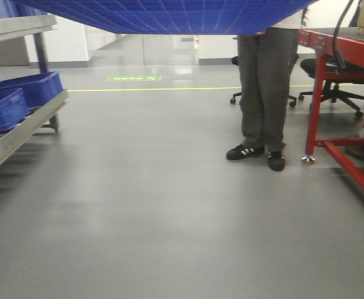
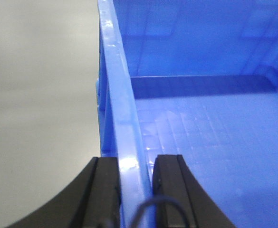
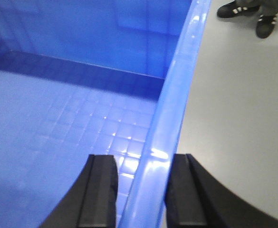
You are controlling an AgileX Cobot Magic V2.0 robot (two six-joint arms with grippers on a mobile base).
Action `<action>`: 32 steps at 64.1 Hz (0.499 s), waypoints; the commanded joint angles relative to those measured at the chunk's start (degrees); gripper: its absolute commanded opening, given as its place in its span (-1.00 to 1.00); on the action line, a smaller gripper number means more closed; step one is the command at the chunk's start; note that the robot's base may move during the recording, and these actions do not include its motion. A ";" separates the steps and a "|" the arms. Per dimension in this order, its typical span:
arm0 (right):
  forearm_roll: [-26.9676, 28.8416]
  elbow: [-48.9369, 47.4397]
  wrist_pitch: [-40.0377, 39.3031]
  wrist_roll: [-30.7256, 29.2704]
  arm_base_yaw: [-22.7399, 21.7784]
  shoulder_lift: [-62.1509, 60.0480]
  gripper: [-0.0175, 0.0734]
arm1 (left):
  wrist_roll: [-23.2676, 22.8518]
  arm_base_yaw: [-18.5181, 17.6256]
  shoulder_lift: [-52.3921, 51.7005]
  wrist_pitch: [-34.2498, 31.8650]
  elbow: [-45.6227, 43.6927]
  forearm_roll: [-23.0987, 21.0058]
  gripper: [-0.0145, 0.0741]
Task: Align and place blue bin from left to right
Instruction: 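Drive across the floor past the standing person holding the bin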
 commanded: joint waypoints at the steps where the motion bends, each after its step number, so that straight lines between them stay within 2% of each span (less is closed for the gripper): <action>1: 3.00 -0.79 -6.65 0.94 0.58 -0.73 -0.77 | 1.22 -1.54 -2.27 -3.84 -1.12 -8.37 -0.92; 32: 3.00 -0.79 -6.65 0.94 0.58 -0.73 -0.77 | 1.22 -1.54 -2.27 -3.84 -1.12 -8.37 -0.92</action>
